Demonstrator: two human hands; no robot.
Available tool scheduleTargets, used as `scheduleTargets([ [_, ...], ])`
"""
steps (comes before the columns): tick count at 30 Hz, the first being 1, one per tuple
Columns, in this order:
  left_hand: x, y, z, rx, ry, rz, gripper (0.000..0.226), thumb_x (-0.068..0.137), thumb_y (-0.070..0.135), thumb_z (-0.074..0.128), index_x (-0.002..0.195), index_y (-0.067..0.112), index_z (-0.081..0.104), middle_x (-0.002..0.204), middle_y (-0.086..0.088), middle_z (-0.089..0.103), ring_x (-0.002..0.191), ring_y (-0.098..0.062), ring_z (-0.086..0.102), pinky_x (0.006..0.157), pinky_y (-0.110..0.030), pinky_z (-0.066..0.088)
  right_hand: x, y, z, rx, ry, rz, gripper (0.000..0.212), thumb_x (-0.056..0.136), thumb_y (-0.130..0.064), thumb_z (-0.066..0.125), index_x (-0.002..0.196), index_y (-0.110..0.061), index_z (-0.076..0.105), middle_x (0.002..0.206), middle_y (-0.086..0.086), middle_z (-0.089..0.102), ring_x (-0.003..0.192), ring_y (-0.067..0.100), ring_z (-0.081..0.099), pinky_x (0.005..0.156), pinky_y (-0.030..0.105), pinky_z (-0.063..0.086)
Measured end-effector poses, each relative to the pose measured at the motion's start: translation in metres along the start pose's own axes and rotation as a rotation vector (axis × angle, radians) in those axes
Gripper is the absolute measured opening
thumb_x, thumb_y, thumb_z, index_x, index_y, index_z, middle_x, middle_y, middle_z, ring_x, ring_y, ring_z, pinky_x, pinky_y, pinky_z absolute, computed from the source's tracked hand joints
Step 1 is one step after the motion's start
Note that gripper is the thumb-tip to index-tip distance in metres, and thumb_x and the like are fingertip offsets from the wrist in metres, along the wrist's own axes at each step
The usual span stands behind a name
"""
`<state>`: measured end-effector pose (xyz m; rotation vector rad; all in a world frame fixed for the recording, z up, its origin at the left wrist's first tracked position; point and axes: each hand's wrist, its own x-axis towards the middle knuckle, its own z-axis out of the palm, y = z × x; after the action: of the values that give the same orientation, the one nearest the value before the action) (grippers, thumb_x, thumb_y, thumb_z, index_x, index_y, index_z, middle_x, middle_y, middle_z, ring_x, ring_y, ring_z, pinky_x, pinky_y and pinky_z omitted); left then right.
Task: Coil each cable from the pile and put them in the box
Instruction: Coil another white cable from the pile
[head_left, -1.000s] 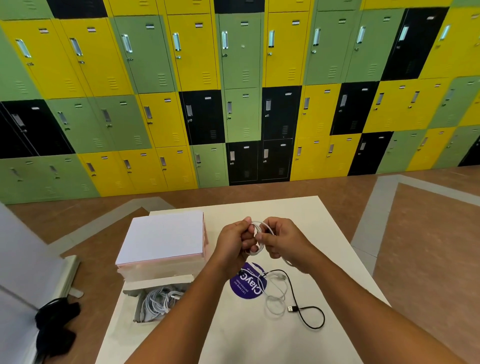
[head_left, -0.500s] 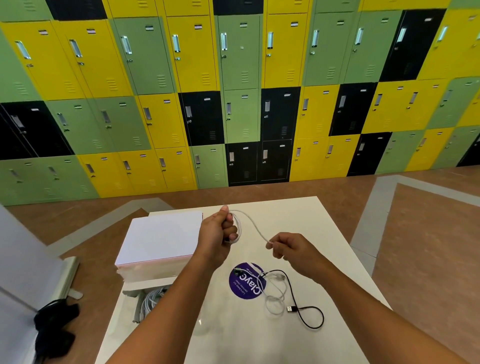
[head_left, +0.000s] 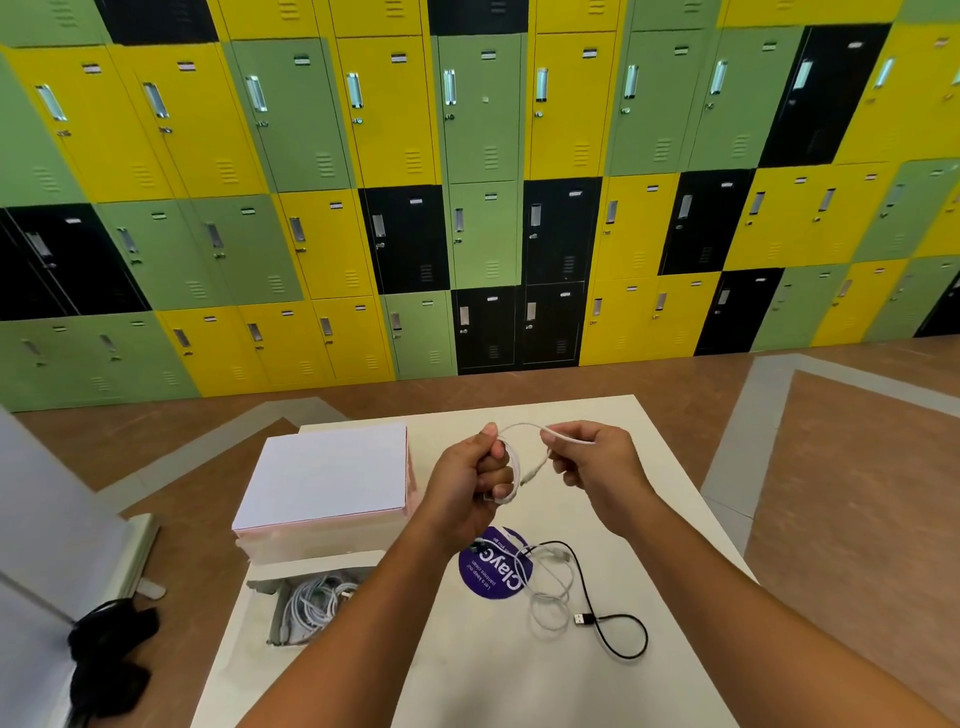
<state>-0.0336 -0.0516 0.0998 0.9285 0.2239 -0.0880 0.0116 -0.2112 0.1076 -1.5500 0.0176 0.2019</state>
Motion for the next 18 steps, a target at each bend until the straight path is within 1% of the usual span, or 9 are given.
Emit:
scheduleTargets([
  [2, 0.000, -0.002, 0.001, 0.011, -0.009, 0.001, 0.039, 0.107, 0.026, 0.042, 0.073, 0.010, 0.052, 0.052, 0.005, 0.027, 0.041, -0.006, 0.023, 0.042, -0.020, 0.029, -0.001, -0.006, 0.005, 0.135, 0.015, 0.047, 0.004, 0.090, -0.006, 0.071, 0.092, -0.003, 0.073, 0.070, 0.010, 0.065, 0.059, 0.017, 0.058, 0.053, 0.026, 0.048],
  [5, -0.001, -0.001, 0.000, 0.014, -0.021, -0.012, 0.041, 0.107, 0.027, 0.042, 0.072, 0.010, 0.053, 0.051, 0.005, 0.029, 0.042, -0.006, 0.024, 0.043, -0.020, 0.029, -0.005, -0.013, 0.009, 0.327, -0.008, 0.133, 0.005, 0.091, -0.001, 0.066, 0.095, -0.001, 0.068, 0.072, 0.012, 0.064, 0.059, 0.019, 0.062, 0.054, 0.026, 0.054],
  [10, -0.005, 0.002, -0.003, -0.018, -0.091, -0.104, 0.044, 0.106, 0.029, 0.045, 0.067, 0.011, 0.056, 0.052, 0.005, 0.027, 0.043, -0.006, 0.023, 0.044, -0.019, 0.027, -0.006, -0.017, 0.010, 0.427, -0.071, 0.243, 0.009, 0.093, 0.001, 0.063, 0.101, -0.002, 0.064, 0.074, 0.014, 0.064, 0.058, 0.018, 0.062, 0.050, 0.023, 0.054],
  [12, -0.006, 0.002, -0.002, -0.006, -0.112, -0.113, 0.045, 0.105, 0.029, 0.046, 0.065, 0.012, 0.058, 0.053, 0.005, 0.027, 0.043, -0.005, 0.024, 0.044, -0.019, 0.029, -0.006, -0.016, 0.011, 0.420, -0.089, 0.286, 0.011, 0.091, -0.001, 0.067, 0.102, -0.003, 0.063, 0.071, 0.012, 0.064, 0.057, 0.017, 0.061, 0.049, 0.021, 0.053],
  [14, -0.006, 0.001, 0.001, 0.022, -0.113, -0.087, 0.046, 0.105, 0.029, 0.046, 0.064, 0.012, 0.059, 0.053, 0.005, 0.028, 0.043, -0.005, 0.024, 0.044, -0.019, 0.029, -0.007, -0.012, 0.013, 0.326, -0.119, 0.308, 0.014, 0.089, -0.003, 0.071, 0.100, -0.004, 0.062, 0.068, 0.010, 0.063, 0.055, 0.016, 0.060, 0.048, 0.021, 0.052],
  [16, -0.004, 0.000, 0.003, 0.103, -0.109, -0.022, 0.045, 0.105, 0.029, 0.045, 0.066, 0.012, 0.059, 0.053, 0.004, 0.030, 0.045, -0.007, 0.027, 0.046, -0.021, 0.030, -0.009, -0.006, 0.015, 0.258, -0.142, 0.336, 0.015, 0.088, -0.005, 0.072, 0.099, -0.005, 0.061, 0.067, 0.009, 0.063, 0.051, 0.014, 0.057, 0.046, 0.020, 0.050],
  [18, -0.002, -0.001, 0.002, 0.196, -0.091, 0.053, 0.042, 0.105, 0.030, 0.046, 0.069, 0.012, 0.058, 0.054, 0.002, 0.035, 0.048, -0.010, 0.032, 0.047, -0.022, 0.033, -0.010, -0.004, 0.017, 0.218, -0.160, 0.369, 0.019, 0.090, -0.006, 0.070, 0.106, -0.003, 0.060, 0.068, 0.010, 0.062, 0.048, 0.012, 0.054, 0.043, 0.019, 0.046],
])
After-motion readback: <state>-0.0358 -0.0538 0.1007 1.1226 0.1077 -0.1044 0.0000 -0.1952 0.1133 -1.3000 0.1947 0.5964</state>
